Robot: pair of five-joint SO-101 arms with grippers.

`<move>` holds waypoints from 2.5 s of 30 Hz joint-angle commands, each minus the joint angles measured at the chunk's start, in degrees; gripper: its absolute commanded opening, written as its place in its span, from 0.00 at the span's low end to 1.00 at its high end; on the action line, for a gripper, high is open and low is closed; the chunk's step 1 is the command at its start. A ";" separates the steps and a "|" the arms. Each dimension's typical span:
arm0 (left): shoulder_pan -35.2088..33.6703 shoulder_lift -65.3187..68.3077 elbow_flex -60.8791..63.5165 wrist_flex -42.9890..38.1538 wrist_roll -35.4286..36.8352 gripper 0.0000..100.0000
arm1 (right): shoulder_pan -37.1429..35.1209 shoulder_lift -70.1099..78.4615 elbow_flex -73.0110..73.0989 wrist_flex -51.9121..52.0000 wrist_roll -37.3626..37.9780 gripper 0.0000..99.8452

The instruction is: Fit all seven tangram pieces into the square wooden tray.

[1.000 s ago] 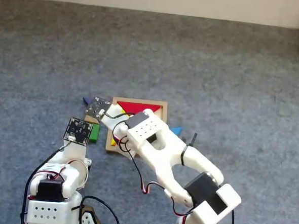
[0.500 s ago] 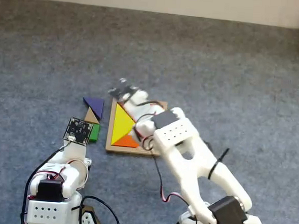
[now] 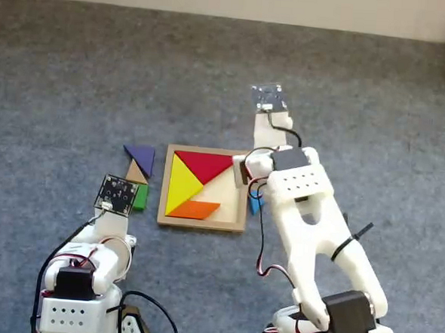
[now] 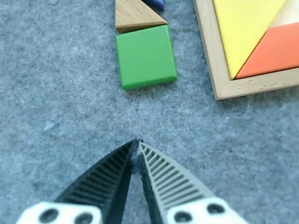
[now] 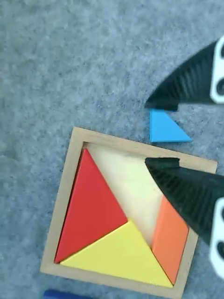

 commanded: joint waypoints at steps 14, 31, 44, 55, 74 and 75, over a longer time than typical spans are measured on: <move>0.40 -1.80 1.10 0.18 -0.53 0.01 | 2.51 3.74 4.62 -17.80 0.79 0.08; 0.40 -1.80 1.10 0.18 -0.53 0.01 | 8.48 23.43 -17.63 5.85 1.23 0.00; 0.40 -1.80 1.10 0.18 -0.53 0.01 | 9.98 32.66 -34.15 37.49 17.05 0.00; 0.40 -1.80 1.10 0.18 -0.53 0.01 | 10.33 32.57 -38.46 45.41 21.19 0.00; 0.40 -1.80 1.10 0.18 -0.53 0.01 | 8.57 34.86 -27.38 41.01 21.19 0.00; 0.40 -1.80 1.10 0.18 -0.53 0.01 | 8.57 33.89 -27.38 43.47 21.19 0.00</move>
